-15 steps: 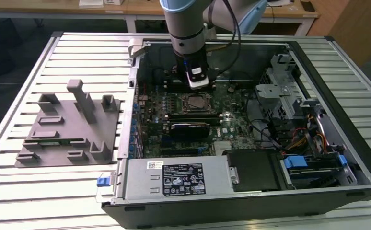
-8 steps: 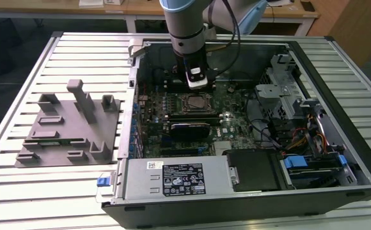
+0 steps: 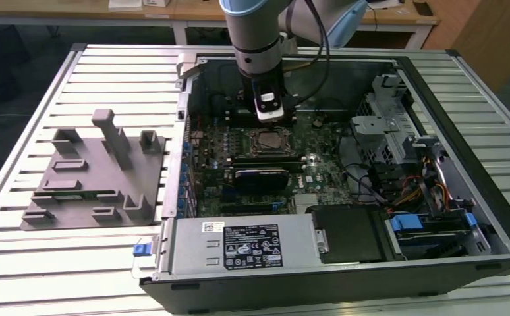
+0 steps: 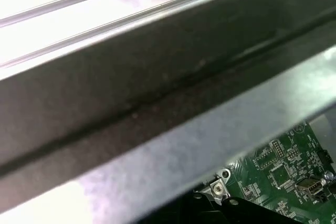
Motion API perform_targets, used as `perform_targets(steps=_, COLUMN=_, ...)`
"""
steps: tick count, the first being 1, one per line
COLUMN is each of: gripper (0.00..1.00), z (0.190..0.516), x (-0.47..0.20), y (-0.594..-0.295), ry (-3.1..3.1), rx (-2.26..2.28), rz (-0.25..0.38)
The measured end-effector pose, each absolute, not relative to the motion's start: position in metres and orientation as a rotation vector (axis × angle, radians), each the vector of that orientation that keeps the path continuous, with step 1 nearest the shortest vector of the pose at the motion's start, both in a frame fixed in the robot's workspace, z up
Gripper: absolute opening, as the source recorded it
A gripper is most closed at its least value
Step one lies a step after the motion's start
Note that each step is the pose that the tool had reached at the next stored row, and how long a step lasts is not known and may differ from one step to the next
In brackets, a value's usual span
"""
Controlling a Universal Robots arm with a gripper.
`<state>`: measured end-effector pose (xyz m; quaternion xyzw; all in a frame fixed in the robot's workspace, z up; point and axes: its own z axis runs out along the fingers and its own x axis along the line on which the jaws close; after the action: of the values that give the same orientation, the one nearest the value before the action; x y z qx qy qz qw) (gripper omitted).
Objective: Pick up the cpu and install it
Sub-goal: 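Install the first cpu locking lever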
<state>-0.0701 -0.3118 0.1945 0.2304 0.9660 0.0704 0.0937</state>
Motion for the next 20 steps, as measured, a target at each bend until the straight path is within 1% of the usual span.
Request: perform_targets(steps=20, gripper=0.11, z=0.1972, x=-0.0701, y=-0.3092, ry=2.860, rx=0.682, rz=0.208)
